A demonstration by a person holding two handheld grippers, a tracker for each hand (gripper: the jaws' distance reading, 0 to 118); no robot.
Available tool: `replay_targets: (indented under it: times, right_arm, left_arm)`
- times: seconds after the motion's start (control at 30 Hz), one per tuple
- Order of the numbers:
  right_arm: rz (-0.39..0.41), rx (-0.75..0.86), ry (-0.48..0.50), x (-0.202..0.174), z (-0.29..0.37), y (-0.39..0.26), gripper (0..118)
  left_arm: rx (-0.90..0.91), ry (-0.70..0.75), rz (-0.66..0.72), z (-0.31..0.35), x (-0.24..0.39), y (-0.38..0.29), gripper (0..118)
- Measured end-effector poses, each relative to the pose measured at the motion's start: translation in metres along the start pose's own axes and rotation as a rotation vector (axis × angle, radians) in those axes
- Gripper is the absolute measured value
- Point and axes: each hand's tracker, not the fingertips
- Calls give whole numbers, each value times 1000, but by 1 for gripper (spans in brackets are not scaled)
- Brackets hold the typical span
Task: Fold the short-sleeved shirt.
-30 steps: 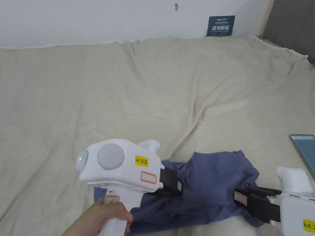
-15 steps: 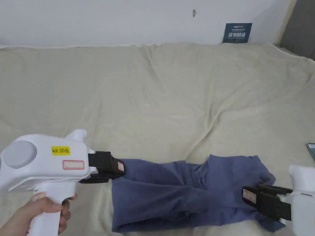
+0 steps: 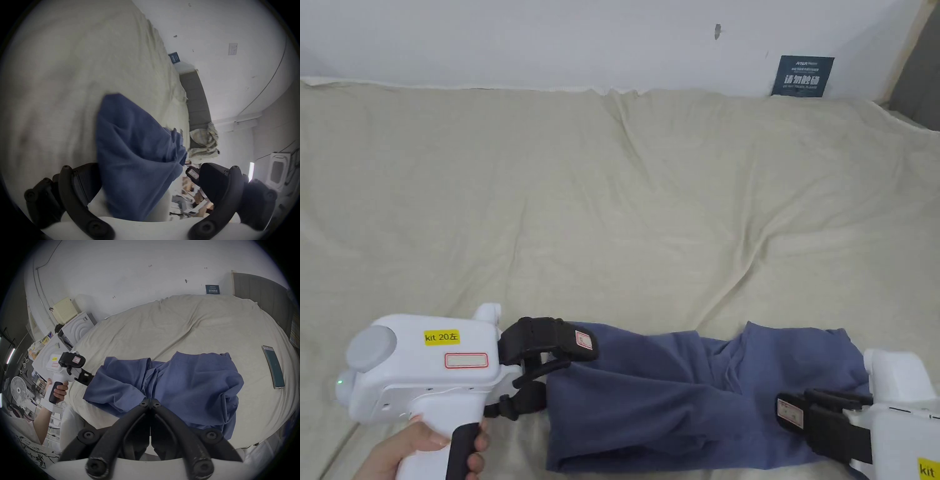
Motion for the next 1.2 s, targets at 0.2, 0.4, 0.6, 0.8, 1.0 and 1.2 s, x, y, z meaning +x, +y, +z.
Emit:
replay_targets:
  times: [0.2, 0.4, 0.6, 0.8, 1.0, 1.2]
  right_arm:
    - [1, -1, -14, 1, 4, 0, 0]
    - [-2, -1, -38, 9, 9, -1, 0]
    - [-19, -6, -57, 15, 9, -2, 0]
    - [-17, -1, -44, 12, 9, -3, 0]
    - [0, -1, -43, 9, 9, 1, 0]
    - [-16, 14, -34, 9, 8, 0, 0]
  left_arm:
    - [-41, -89, 46, -33, -3, 5, 88]
    - [-61, 132, -8, -47, -17, 14, 13]
    - [-50, 105, 29, -20, -19, 22, 13]
    - [-20, 145, -9, 15, -6, 21, 13]
    - [33, 279, -71, 76, -2, 26, 13]
    - [111, 384, -70, 141, -4, 33, 13]
